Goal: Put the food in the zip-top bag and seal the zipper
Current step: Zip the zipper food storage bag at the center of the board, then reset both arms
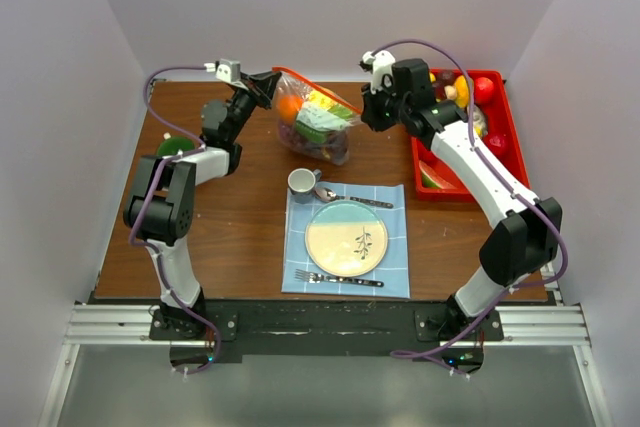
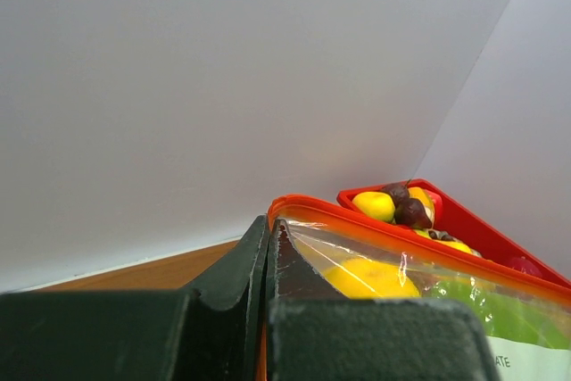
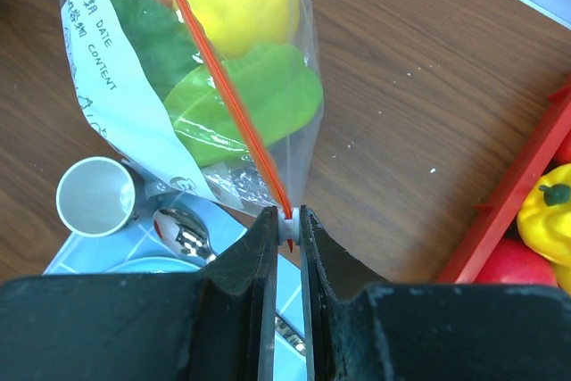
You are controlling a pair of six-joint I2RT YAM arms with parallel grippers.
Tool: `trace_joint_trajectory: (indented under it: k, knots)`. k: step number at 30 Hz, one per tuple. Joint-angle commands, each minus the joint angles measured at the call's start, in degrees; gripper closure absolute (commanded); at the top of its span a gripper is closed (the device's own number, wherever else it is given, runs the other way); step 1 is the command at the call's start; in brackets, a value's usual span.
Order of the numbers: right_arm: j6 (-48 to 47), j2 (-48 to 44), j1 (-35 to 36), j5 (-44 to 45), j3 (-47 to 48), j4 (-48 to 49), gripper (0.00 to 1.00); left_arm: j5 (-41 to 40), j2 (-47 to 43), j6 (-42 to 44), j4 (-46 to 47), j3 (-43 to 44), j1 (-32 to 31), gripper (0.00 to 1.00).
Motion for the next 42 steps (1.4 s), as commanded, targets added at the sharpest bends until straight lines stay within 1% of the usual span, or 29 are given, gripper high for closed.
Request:
trace_joint_trajectory:
  k: [1,3,4,7,9,10,12,13,14,15,17,20,21,22,24,25,26,27,28,29,30,31,32,33,34,35,38,39,42]
  knots:
    - [1.94,0.65,-1.89,6.32,6.29,-3.09,0.99,-6.71,1.05,-0.09,0.90,5.38,2.65,1.00]
    - [2.29,3.55,-2.06,6.59,10.07,-3.78,0.98,-6.45,2.20,-1.23,0.29,6.78,2.57,1.00]
    - [2.30,4.78,-2.24,6.59,11.49,-4.14,0.98,-6.27,2.72,-1.59,-0.41,7.49,2.57,0.95]
    - [2.30,12.07,-2.59,9.75,16.68,-6.60,0.97,-5.92,4.04,-2.56,-4.63,9.95,2.48,0.73]
    - [3.52,15.59,-3.29,10.72,17.30,-7.30,1.00,-6.18,3.69,-2.38,-5.86,9.78,2.30,0.67]
    - [5.79,15.95,-3.81,11.42,16.69,-7.22,1.00,-6.18,3.52,-2.12,-6.48,9.78,2.30,0.34]
    - [10.61,15.61,-5.92,11.60,13.20,-5.73,1.00,-6.01,2.90,-1.33,-8.23,9.95,2.30,0.33]
    - [12.21,15.60,-6.89,11.69,12.21,-5.64,0.98,-6.09,2.64,-1.24,-8.94,10.04,2.30,0.29]
    - [13.45,15.69,-8.55,11.95,11.42,-5.63,0.96,-6.27,1.85,-1.24,-9.73,10.22,2.30,0.21]
    - [15.11,16.04,-9.09,12.56,10.37,-5.81,0.95,-6.09,1.32,-1.59,-12.26,10.83,2.22,0.00]
    - [16.09,16.48,-9.97,14.76,10.18,-6.77,0.94,-6.09,-0.25,-2.20,-15.87,11.71,1.69,0.00]
    - [18.03,15.61,-9.97,15.64,8.08,-6.08,0.91,-8.28,-2.89,-0.80,-27.28,14.52,-0.58,0.00]
    - [18.81,15.08,-9.97,15.82,6.68,-5.90,0.90,-9.59,-3.51,0.42,-33.75,16.18,-1.38,0.00]
    - [19.08,14.03,-9.97,15.90,5.97,-5.98,0.89,-10.13,-4.30,0.78,-36.34,16.54,-2.17,0.00]
    - [20.22,12.01,-9.97,16.69,2.82,-5.29,0.78,-10.40,-6.67,1.22,-41.96,16.20,-4.81,0.00]
    - [20.57,9.65,-9.88,17.13,1.67,-4.67,0.70,-10.66,-7.37,1.83,-43.82,16.02,-5.69,0.00]
    - [20.75,8.67,-9.97,17.40,0.61,-4.23,0.56,-11.36,-8.95,1.84,-45.84,15.76,-7.00,0.00]
    - [21.19,7.70,-9.97,17.66,-0.88,-3.71,0.49,-10.93,-9.92,0.19,-48.56,14.54,-7.45,0.00]
    - [21.54,6.65,-9.88,18.01,-1.41,-3.61,0.44,-9.53,-10.89,-0.88,-48.59,13.13,-7.80,0.00]
    - [21.81,4.72,-9.88,18.36,-1.85,-3.53,0.35,-7.95,-12.90,-1.84,-48.41,11.64,-8.68,0.00]
    - [22.68,3.23,-9.88,19.15,-3.16,-3.00,0.31,-5.94,-13.79,-3.24,-48.93,8.93,-9.21,0.00]
    - [22.95,1.82,-9.88,19.77,-4.13,-2.04,0.27,-5.74,-14.93,-3.69,-49.72,7.51,-9.91,0.00]
    - [23.21,-1.42,-9.80,19.77,-5.10,-1.07,0.15,-6.26,-17.29,-3.87,-50.42,6.10,-11.65,0.00]
    - [23.82,-3.01,-9.88,19.77,-7.29,0.68,0.10,-7.66,-18.79,-4.05,-51.56,2.61,-12.46,0.00]
    - [24.44,-4.51,-9.88,18.64,-8.44,1.56,0.01,-9.07,-20.46,-4.48,-52.27,0.74,-13.25,0.00]
    - [25.32,-7.66,-9.88,17.33,-9.67,2.36,0.01,-10.73,-23.78,-6.06,-53.15,-2.58,-13.86,0.00]
    - [29.09,-12.94,-8.83,12.05,-16.25,7.09,0.01,-17.41,-29.17,-8.78,-61.21,-4.90,-13.87,0.00]
    - [30.32,-16.88,-8.31,11.52,-20.45,10.68,0.01,-19.78,-30.14,-8.62,-66.20,-4.90,-13.87,0.00]
    - [31.91,-22.95,-7.25,10.90,-25.74,13.69,0.01,-21.03,-33.65,-5.73,-70.81,-6.91,-13.87,0.00]
